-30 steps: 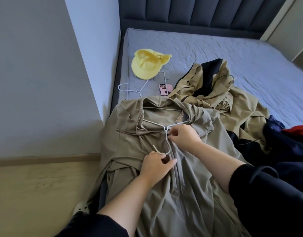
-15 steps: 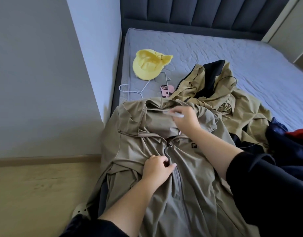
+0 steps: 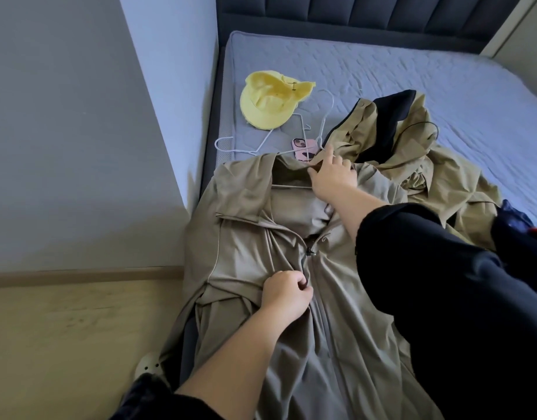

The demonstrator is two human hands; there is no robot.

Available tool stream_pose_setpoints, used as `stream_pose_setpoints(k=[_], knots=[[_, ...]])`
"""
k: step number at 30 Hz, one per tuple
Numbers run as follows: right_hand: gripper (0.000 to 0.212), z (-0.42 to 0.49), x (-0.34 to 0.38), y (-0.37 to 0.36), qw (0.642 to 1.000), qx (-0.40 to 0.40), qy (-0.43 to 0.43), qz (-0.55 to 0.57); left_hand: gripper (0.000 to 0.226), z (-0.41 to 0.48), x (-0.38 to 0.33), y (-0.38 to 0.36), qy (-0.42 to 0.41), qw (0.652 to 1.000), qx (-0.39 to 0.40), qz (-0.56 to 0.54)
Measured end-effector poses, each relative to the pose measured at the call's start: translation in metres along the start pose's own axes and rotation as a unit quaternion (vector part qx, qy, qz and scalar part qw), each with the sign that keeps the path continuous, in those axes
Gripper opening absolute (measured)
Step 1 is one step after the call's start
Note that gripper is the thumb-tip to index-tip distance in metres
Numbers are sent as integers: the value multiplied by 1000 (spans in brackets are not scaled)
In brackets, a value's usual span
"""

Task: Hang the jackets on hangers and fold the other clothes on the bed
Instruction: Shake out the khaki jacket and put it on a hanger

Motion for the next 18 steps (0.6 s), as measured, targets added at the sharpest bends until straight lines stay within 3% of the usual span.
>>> stream_pose_setpoints(k=[2,4,7,9,10,12,14,18], knots=[[68,1,-9,-8,993,22,20,-114,34,1,1,0,7,1000,2,-5],[60,-5,-17,-17,990,51,28,-125,36,3,2,0,18,1000,-7,-6],[43,-30,-20,-13,995,-33,88,8,35,6,2,0,22,1000,-13,-5],[27,-59,-25,-7,976,-115,163,92,34,6,1,-1,22,1000,-10,-1],[19,-75,-28,-7,966,-118,193,123,34,6,2,-2,23,1000,-10,-2],[27,-100,-36,-15,969,-20,213,126,35,6,2,-1,24,1000,-16,-6],[29,-116,-44,-32,974,102,196,40,36,5,2,1,23,1000,-18,-3],[17,-124,-56,-39,975,90,201,-31,36,3,0,6,19,1000,-10,-2]])
Point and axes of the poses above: each hand's wrist, its own z-axis towards the middle knuckle, its own y-axis out of the back of the hand, x = y × z, the point moved 4 cm from there along z, towards the middle knuckle, and after that the axes turned 11 degrees about -y, right-handed, at the moved point
